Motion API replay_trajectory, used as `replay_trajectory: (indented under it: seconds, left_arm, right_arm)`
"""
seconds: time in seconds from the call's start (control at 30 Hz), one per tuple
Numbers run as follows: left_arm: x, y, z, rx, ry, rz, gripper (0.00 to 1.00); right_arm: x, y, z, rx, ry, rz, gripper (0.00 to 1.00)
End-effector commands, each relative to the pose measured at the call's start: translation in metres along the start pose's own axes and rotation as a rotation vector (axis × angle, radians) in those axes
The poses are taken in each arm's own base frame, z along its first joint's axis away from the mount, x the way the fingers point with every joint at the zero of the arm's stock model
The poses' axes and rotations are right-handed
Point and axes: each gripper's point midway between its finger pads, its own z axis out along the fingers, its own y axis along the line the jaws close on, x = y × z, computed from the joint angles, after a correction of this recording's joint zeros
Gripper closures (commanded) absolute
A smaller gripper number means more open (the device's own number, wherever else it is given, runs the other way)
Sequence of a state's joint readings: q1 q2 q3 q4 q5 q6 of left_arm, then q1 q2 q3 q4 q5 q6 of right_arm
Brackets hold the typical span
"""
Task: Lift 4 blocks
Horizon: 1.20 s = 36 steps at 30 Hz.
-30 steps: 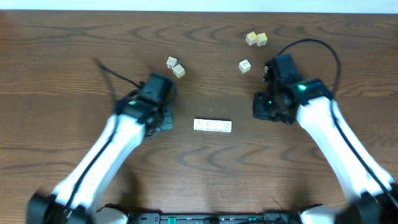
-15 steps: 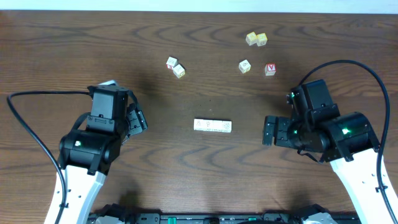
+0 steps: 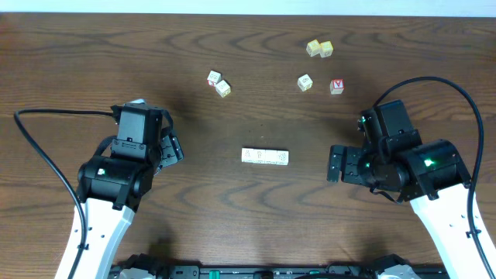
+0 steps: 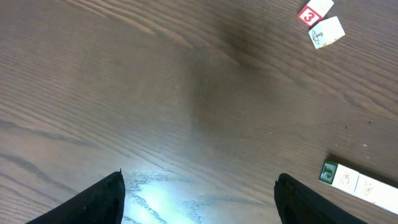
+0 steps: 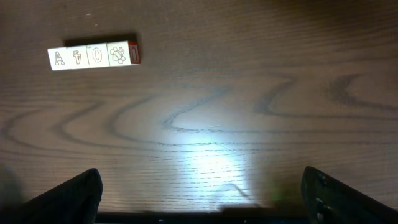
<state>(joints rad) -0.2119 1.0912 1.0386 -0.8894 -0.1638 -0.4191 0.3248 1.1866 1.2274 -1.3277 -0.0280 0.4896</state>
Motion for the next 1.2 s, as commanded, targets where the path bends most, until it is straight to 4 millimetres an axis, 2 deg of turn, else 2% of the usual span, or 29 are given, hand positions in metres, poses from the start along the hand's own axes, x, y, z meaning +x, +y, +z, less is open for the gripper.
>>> replay_trajectory:
  seconds: [0.0,0.27,0.37,0.5,0.57,0.7,0.87,1.0,1.17]
  left_arm:
    - [-0.009,0.001,-0.005,-0.008,-0.027,-0.007,0.23]
    - [-0.009,0.001,-0.005,-0.008,-0.027,-0.007,0.23]
    - [-0.009,0.001,-0.005,-0.008,-0.027,-0.007,0.23]
    - [-0.009,0.001,-0.005,-0.008,-0.027,-0.007,0.23]
    - [-0.009,0.001,-0.005,-0.008,-0.027,-0.007,0.23]
    - [-0.009,0.001,-0.005,-0.008,-0.027,-0.007,0.23]
    - [-0.009,0.001,-0.005,-0.008,-0.027,-0.007,0.22]
    - [-0.009,0.001,-0.005,-0.008,-0.027,-0.007,0.22]
    - [-0.009,0.001,-0.005,-0.008,-0.027,-0.007,0.22]
  right_arm:
    - [0.002,0.000,0.002,0.011,0.002,-0.001,0.01]
    - [0.005,-0.003,0.002,0.025,0.013,-0.003,0.01]
    - [-0.003,-0.005,0.004,0.034,-0.026,-0.002,0.01]
    - [-0.029,0.008,0.009,-0.068,-0.192,-0.041,0.01]
    - [-0.037,0.015,0.020,-0.156,-0.298,-0.079,0.01]
    - [-0.046,0.003,0.030,-0.231,-0.468,-0.040,0.01]
    - [-0.042,-0.019,0.026,-0.341,-0.715,-0.048,0.01]
    - [-0.038,-0.035,0.021,-0.356,-0.886,-0.041,0.01]
    - [-0.033,-0.038,0.016,-0.352,-1.062,-0.119,0.01]
